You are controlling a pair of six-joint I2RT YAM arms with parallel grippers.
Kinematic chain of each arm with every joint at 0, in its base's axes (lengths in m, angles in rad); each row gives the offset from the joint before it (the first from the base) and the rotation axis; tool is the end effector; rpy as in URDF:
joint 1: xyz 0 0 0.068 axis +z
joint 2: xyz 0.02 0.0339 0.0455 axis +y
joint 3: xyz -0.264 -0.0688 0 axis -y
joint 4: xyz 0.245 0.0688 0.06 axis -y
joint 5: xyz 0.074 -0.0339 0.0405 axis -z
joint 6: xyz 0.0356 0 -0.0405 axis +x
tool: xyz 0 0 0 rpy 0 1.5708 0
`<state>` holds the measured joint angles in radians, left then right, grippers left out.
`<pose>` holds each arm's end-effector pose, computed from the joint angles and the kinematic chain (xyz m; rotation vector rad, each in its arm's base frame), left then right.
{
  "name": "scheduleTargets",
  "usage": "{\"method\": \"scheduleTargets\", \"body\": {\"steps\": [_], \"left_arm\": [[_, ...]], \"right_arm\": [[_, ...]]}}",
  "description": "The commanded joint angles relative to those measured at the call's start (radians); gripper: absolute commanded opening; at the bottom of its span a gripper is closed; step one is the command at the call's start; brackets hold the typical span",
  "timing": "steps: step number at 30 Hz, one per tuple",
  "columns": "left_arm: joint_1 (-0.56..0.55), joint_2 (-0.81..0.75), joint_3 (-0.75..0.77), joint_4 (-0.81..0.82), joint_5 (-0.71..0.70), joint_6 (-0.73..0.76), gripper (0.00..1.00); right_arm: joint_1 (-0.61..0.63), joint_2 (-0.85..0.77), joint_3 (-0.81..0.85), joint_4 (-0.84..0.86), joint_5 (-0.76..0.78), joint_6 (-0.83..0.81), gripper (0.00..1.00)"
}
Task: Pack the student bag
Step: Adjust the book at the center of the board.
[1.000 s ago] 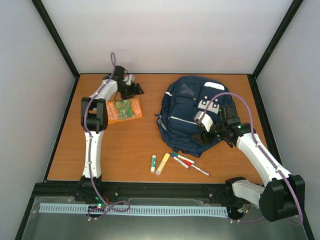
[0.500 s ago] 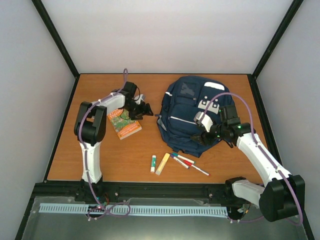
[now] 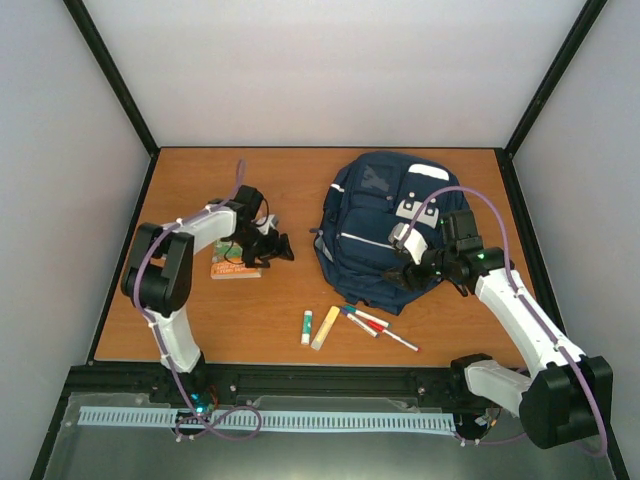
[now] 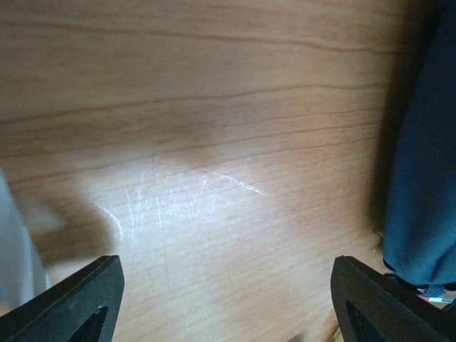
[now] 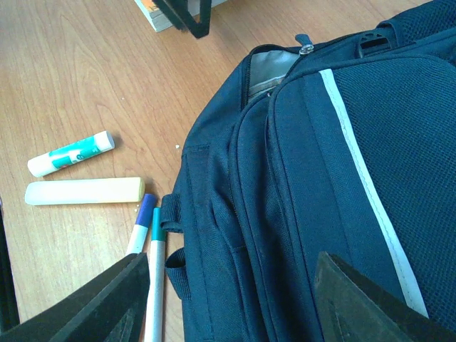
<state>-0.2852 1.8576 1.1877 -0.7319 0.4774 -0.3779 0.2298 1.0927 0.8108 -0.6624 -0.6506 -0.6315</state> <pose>0.3233 -0.1118 0.1575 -0.0783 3.0396 -0.7833 0.2001 0.0690 0.2545 -1.2085 2.0184 0.6218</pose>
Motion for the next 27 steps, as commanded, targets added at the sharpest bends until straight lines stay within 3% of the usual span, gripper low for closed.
{"method": "scheduleTargets", "body": {"steps": [1,7,11,17,24,27], "left_arm": [[0.016,-0.122,0.034,-0.005,-0.067,0.017,0.83],[0.122,-0.22,0.089,0.041,-0.154,-0.035,0.96],[0.202,-0.192,0.158,0.027,-0.29,-0.101,0.98],[0.242,-0.004,0.342,-0.07,-0.526,-0.186,0.96],[0.26,0.334,0.708,-0.263,-0.633,-0.27,0.91],[0.259,0.4,0.784,-0.276,-0.647,-0.288,0.89]], "right_arm": [[0.003,-0.016,-0.004,-0.005,-0.009,-0.014,0.66],[0.004,-0.03,-0.008,-0.006,-0.007,-0.019,0.66],[0.004,-0.02,-0.007,0.0,0.0,-0.018,0.66],[0.004,-0.018,-0.008,-0.005,-0.002,-0.024,0.66],[0.003,-0.013,-0.007,-0.006,0.004,-0.026,0.66],[0.004,-0.011,-0.008,-0.008,0.005,-0.029,0.67]]}}
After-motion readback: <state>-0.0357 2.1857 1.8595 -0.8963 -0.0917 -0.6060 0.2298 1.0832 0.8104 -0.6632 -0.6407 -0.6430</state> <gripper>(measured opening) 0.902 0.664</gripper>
